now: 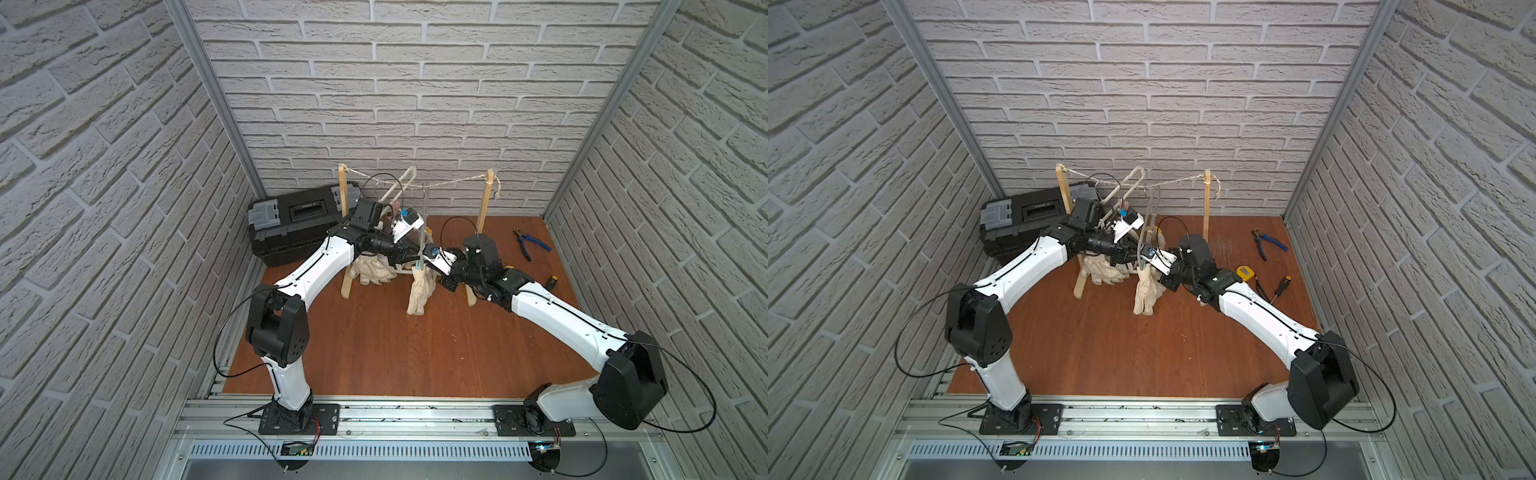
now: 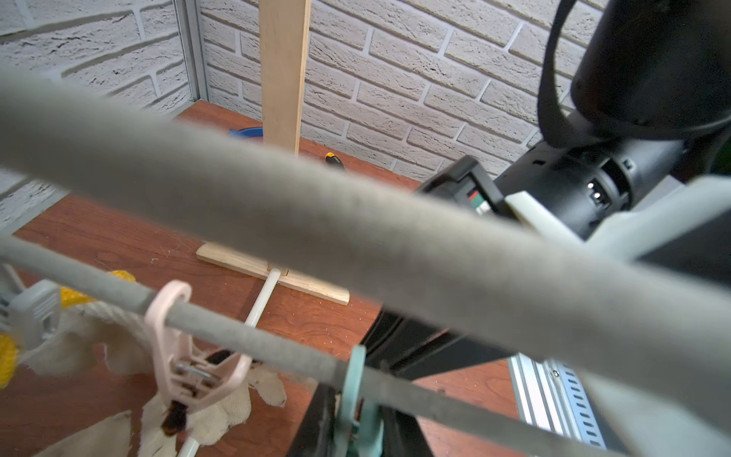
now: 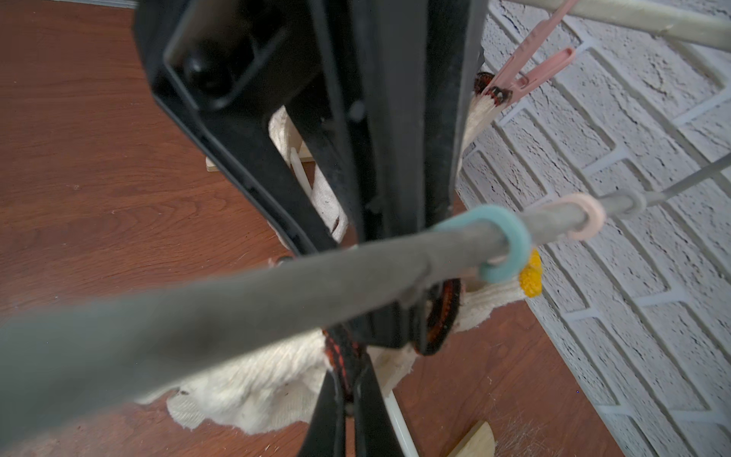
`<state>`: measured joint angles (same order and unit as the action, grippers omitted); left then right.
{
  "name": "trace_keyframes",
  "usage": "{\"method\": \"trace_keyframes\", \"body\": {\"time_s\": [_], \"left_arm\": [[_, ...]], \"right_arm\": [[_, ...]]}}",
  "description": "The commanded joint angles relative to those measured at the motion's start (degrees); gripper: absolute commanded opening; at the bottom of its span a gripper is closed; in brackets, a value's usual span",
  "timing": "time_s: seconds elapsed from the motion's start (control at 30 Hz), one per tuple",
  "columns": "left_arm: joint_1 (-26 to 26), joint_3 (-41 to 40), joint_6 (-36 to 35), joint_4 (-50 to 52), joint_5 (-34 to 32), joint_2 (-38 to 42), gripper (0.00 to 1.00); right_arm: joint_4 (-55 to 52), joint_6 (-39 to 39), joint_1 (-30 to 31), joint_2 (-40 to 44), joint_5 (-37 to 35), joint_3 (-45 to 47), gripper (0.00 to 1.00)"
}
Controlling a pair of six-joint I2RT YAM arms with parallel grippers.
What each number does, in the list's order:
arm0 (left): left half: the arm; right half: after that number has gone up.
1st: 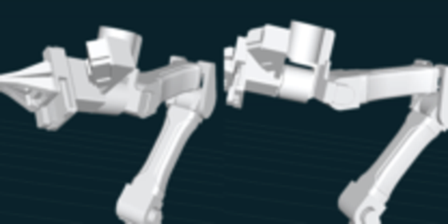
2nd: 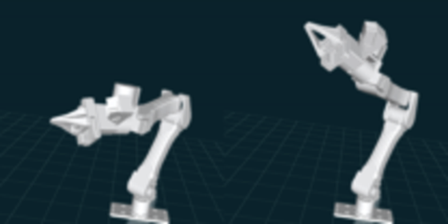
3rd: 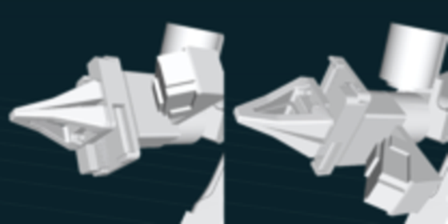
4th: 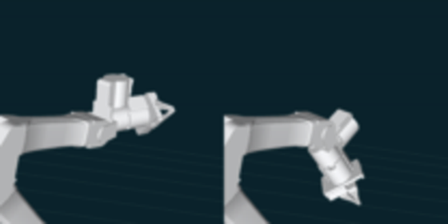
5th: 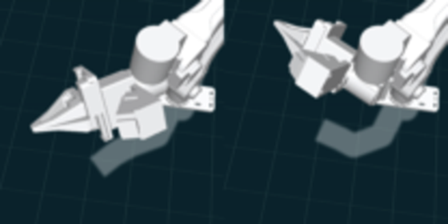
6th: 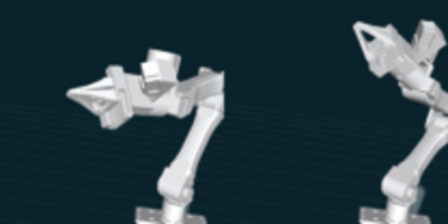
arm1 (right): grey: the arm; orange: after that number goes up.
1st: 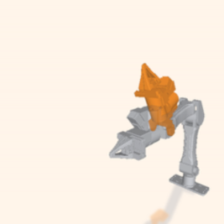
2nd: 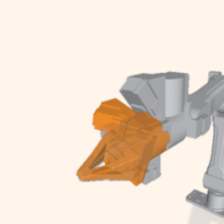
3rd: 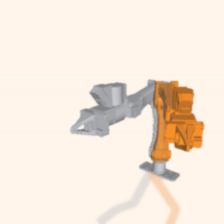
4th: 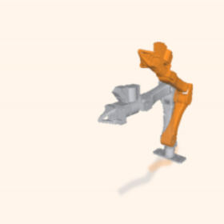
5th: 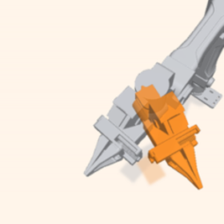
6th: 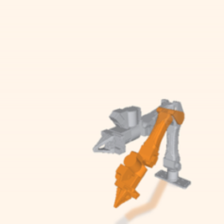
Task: Clip the gloves onto a hanger to dry
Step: Clamp the glove onto the hanger.
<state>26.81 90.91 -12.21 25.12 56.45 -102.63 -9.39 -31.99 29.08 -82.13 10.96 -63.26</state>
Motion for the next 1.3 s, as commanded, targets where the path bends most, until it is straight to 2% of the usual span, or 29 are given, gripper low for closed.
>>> {"method": "trace_keyframes", "body": {"time_s": [0.0,0.6,0.77,0.93,1.07,1.17,1.27], "left_arm": [[0.4,0.3,1.9,-0.8,0.6,-1.1,0.18],[0.4,0.3,-0.8,1.4,-5.7,-1.5,0.20],[0.4,-0.2,0.8,-0.5,-4.3,-0.9,0.30],[0.3,-0.8,1.8,-1.3,-4.0,0.0,0.48],[-0.2,-1.3,1.9,-1.1,-4.5,1.2,0.55],[-0.6,-1.5,1.4,0.5,-6.6,2.5,0.60],[-0.5,-1.4,-0.2,4.5,-10.8,4.0,0.67]], "right_arm": [[2.8,-0.5,0.9,-0.4,-0.6,-2.3,0.03],[4.2,3.6,0.9,5.2,3.9,-0.2,0.03],[1.7,2.7,0.9,3.1,2.9,-1.5,0.03],[1.2,2.4,0.9,1.8,1.6,-2.0,0.03],[1.5,2.6,0.9,1.3,0.5,-2.0,0.03],[1.3,2.9,0.8,0.8,-1.2,-2.1,0.07],[0.7,3.3,0.7,1.1,-2.5,-1.7,0.17]]}}
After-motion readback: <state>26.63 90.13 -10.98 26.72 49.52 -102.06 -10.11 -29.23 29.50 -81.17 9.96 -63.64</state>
